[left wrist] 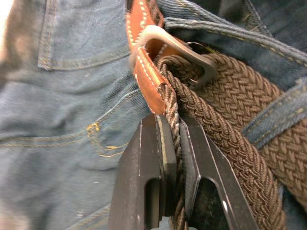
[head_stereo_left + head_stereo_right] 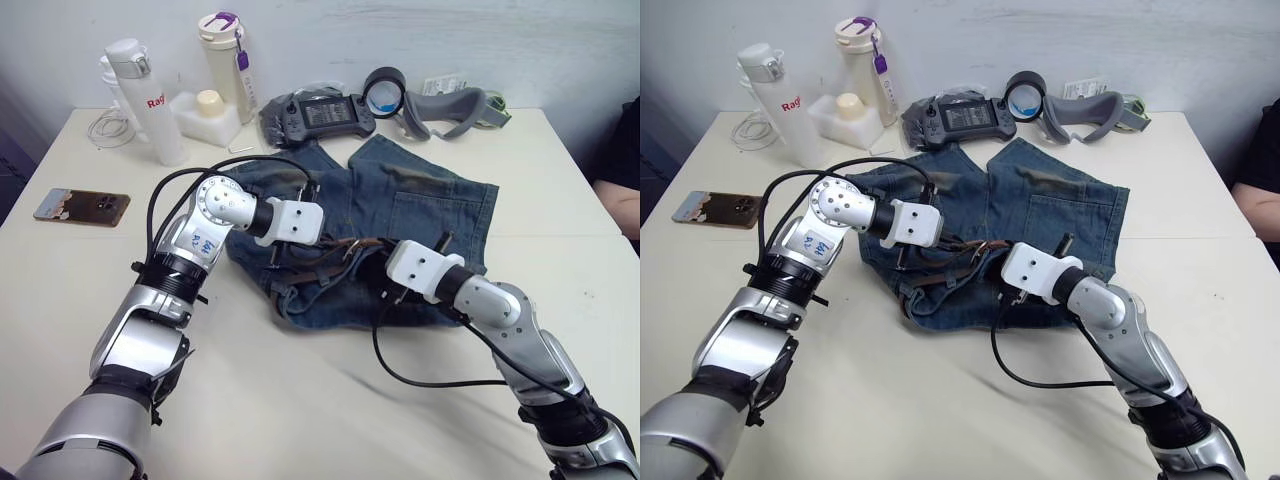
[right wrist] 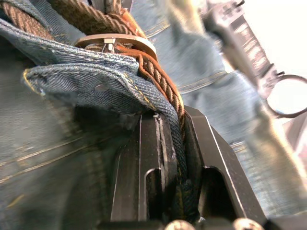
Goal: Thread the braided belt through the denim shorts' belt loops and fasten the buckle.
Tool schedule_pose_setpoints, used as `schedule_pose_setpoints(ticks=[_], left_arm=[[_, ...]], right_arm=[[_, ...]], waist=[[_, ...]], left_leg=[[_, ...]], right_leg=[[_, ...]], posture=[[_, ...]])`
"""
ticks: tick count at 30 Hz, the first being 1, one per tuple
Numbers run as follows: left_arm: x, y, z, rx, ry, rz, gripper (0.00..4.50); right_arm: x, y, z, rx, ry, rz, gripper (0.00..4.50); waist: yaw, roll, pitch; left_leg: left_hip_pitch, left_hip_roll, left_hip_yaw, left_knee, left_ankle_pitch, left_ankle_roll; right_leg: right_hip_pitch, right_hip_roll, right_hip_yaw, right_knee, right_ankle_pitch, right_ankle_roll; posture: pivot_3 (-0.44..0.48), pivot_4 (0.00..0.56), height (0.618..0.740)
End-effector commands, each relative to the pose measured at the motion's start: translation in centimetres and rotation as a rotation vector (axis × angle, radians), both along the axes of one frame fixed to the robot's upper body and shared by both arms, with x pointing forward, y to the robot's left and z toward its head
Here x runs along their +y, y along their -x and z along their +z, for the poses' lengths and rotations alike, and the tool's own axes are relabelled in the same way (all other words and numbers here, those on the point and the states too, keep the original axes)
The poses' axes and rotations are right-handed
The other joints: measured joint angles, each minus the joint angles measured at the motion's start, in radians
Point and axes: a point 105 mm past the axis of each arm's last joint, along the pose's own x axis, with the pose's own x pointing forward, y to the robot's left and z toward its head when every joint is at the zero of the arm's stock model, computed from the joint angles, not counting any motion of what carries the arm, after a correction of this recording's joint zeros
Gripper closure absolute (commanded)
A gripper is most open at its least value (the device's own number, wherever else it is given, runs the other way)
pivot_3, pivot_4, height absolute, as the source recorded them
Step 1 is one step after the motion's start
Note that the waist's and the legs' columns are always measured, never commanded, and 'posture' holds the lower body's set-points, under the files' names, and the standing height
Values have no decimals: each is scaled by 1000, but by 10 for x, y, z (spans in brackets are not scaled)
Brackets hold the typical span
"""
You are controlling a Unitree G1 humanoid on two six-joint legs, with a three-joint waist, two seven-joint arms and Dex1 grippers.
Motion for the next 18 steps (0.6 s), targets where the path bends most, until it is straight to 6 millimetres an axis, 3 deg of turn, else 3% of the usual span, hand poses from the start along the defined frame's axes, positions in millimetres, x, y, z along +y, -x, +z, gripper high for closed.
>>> schedule_pose_setpoints(ticks=[1, 9, 18], left_arm=[[1, -2, 5, -38, -37, -24, 4500], [8, -9, 13, -58, -53, -17, 4500], [-8, -13, 27, -70, 20, -27, 4500]], right_arm=[[-6, -3, 33, -129, -56, -31, 4485], [-10, -9, 42, -152, -110, -72, 4485], [3, -4, 35, -134, -91, -22, 4485]], waist=[[0, 0, 0], [0, 0, 0], [0, 0, 0]], left_leg=[[0, 0, 0, 0, 0, 0], [-1, 0, 1, 0, 0, 0], [-5, -1, 1, 1, 1, 1]], right_leg=[[0, 0, 0, 0, 0, 0], [-2, 0, 1, 1, 0, 0], [-6, 0, 1, 2, 0, 0]], posture=[[0, 150, 740], [0, 150, 740], [0, 150, 740]])
